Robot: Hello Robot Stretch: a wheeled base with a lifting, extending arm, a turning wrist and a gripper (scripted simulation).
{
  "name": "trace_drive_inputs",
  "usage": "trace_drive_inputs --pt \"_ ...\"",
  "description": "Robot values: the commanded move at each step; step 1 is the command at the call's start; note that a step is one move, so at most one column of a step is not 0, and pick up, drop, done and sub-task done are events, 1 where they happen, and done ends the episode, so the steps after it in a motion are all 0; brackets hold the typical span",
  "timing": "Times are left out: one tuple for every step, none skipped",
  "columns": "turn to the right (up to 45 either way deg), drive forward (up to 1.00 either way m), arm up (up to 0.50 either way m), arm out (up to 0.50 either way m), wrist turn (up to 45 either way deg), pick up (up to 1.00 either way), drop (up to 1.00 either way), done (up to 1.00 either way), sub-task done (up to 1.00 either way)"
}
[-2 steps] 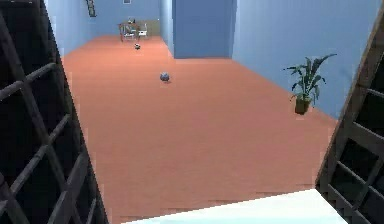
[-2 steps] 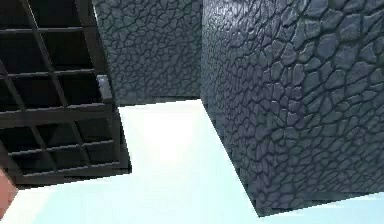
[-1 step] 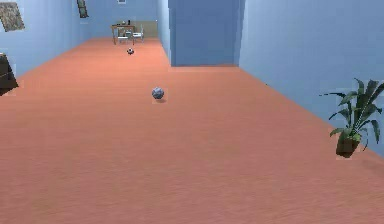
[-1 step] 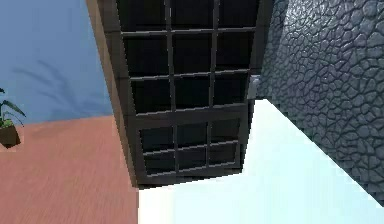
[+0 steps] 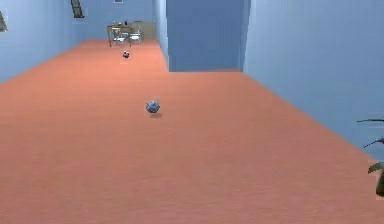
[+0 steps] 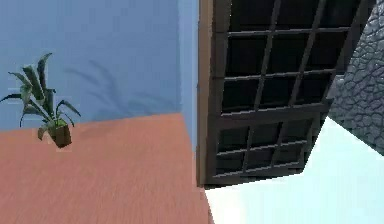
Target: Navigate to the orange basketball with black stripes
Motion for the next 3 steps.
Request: trace_drive_inputs --pt "-24.0 0.00 0.00 0.00 0.0 0.00 0.00 0.00 0.00" --pt "0.0 1.00 0.00 0.00 0.0 0.00 0.00 0.00 0.00" --pt "0.0 1.00 0.00 0.00 0.0 0.00 0.00 0.00 0.00"
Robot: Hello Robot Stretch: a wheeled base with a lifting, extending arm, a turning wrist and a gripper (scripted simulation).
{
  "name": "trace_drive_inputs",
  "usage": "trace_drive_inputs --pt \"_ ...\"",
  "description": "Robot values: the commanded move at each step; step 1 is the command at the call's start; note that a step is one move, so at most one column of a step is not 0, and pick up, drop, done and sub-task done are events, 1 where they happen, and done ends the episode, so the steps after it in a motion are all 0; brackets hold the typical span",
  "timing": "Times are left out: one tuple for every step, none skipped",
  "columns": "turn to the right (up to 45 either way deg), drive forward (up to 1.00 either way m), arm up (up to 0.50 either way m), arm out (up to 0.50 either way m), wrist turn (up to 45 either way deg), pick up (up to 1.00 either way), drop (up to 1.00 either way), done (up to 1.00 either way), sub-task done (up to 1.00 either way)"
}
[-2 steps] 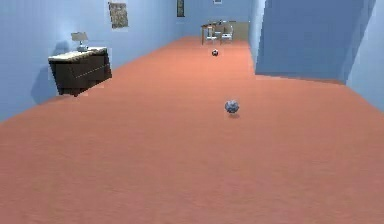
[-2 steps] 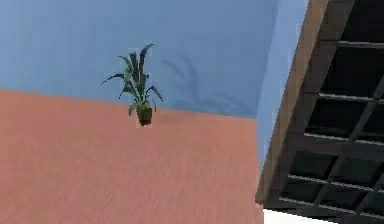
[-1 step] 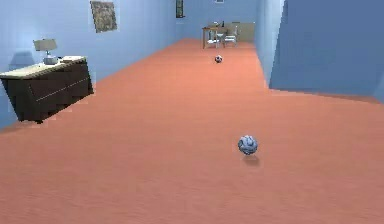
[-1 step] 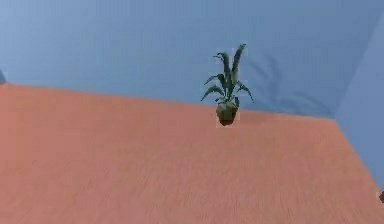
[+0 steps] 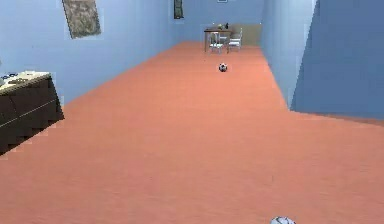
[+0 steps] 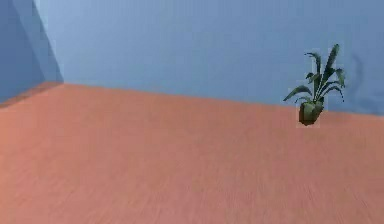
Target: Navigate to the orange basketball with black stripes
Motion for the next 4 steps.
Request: trace_drive_inputs --pt "0.0 1.00 0.00 0.00 0.0 0.00 0.00 0.00 0.00" --pt "0.0 1.00 0.00 0.00 0.0 0.00 0.00 0.00 0.00" --pt "0.0 1.00 0.00 0.00 0.0 0.00 0.00 0.00 0.00" --pt "-3.0 0.00 0.00 0.00 0.0 0.00 0.00 0.00 0.00"
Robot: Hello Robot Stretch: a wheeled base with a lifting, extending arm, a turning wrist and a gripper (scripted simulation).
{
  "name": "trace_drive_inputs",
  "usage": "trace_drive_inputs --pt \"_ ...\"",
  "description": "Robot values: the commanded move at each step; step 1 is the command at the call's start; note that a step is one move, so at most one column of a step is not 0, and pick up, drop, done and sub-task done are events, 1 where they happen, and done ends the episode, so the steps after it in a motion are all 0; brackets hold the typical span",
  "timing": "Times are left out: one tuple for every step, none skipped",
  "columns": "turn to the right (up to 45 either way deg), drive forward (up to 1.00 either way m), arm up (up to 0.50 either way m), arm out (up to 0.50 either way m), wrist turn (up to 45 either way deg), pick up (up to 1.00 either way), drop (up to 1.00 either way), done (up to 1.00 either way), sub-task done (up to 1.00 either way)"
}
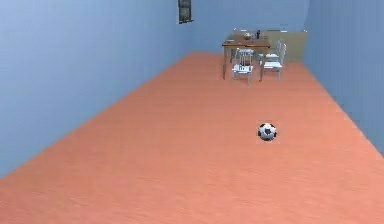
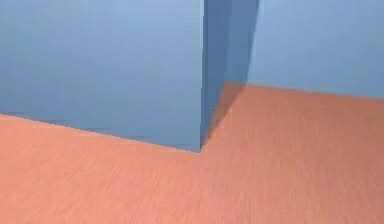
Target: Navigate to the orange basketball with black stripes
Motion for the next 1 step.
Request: trace_drive_inputs --pt "0.0 1.00 0.00 0.00 0.0 0.00 0.00 0.00 0.00"
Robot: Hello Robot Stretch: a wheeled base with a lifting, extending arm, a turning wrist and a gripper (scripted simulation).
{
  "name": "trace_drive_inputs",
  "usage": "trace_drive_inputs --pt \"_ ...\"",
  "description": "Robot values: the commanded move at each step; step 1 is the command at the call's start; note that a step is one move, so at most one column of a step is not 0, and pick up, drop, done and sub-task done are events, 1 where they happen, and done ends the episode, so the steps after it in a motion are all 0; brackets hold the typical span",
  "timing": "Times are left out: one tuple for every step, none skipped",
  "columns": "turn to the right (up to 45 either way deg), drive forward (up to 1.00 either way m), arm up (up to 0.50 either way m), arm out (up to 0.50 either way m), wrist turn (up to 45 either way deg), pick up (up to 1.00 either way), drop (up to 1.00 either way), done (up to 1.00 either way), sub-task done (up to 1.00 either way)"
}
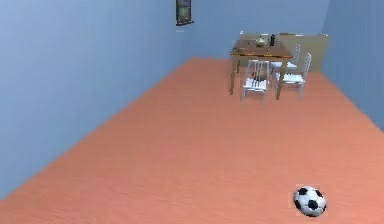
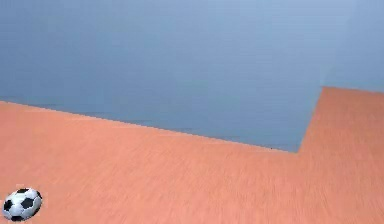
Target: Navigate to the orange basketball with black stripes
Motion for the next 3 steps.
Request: trace_drive_inputs --pt "0.0 0.95 0.00 0.00 0.0 0.00 0.00 0.00 0.00" --pt "39.0 0.00 0.00 0.00 0.0 0.00 0.00 0.00 0.00" --pt "0.0 1.00 0.00 0.00 0.0 0.00 0.00 0.00 0.00"
